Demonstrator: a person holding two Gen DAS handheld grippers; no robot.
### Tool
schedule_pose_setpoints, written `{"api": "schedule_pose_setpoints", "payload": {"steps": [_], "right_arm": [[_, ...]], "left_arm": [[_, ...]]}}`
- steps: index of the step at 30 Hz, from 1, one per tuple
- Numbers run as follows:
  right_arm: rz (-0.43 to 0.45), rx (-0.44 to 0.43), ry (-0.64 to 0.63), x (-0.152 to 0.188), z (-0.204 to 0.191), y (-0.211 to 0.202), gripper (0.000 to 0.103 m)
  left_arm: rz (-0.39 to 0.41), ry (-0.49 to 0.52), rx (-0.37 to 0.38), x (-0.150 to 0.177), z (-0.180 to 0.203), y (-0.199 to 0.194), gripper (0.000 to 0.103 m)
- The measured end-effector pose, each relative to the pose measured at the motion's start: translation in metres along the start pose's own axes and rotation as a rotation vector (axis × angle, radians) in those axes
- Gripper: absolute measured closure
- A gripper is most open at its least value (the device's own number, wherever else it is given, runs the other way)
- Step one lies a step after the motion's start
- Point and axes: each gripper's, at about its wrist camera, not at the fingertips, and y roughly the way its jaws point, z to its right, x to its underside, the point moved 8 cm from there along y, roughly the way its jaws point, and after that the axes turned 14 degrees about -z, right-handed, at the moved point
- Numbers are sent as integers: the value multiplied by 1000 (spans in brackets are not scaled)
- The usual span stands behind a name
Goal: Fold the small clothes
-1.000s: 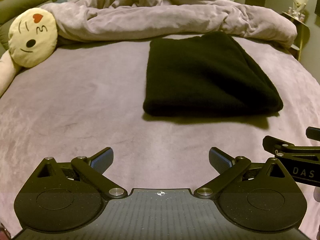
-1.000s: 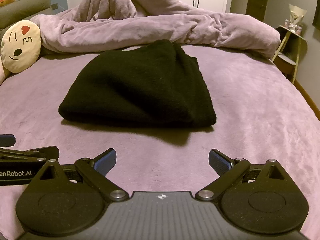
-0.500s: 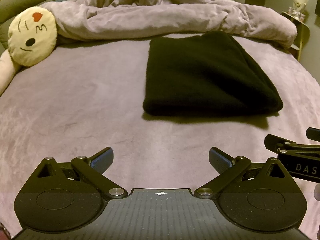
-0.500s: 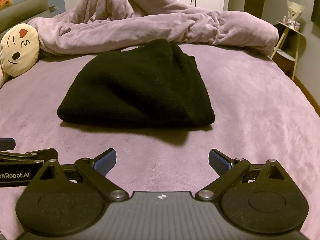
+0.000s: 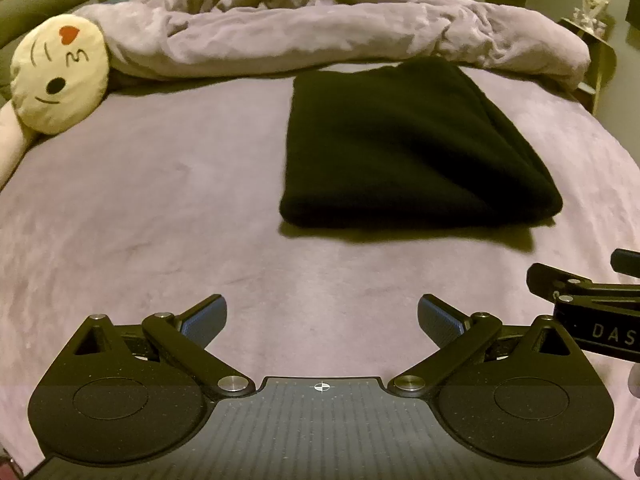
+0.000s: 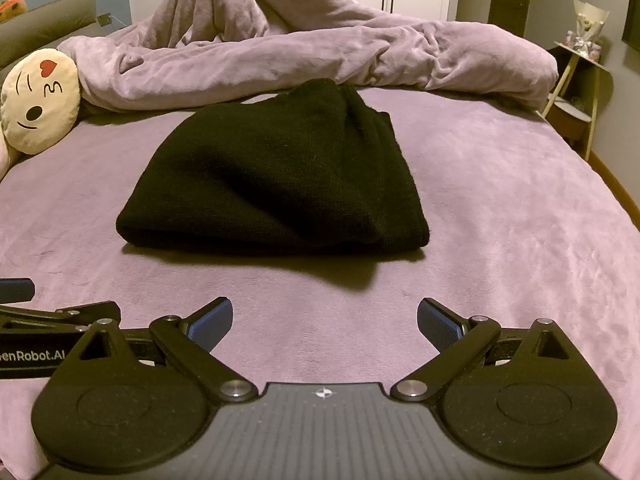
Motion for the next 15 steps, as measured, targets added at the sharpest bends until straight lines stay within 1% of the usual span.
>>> {"api": "schedule_pose_setpoints", "payload": {"steps": [3,9,11,13,15], "right_arm": [[0,1,0,0,0,0,4],[-1,0,7,1,1,-1,4],[-3,1,11,1,2,-1,4],[-3,-1,14,2,2,-1,4],[-3,-1,14,1,2,-2,4]], "left_arm": [[7,5,-6,0,0,-1,0],[54,24,33,0,3,-7,0],[60,35,17,0,3,-7,0],[48,35,2,0,3,-5,0],[43,28,1,-1,1,-4,0]]}}
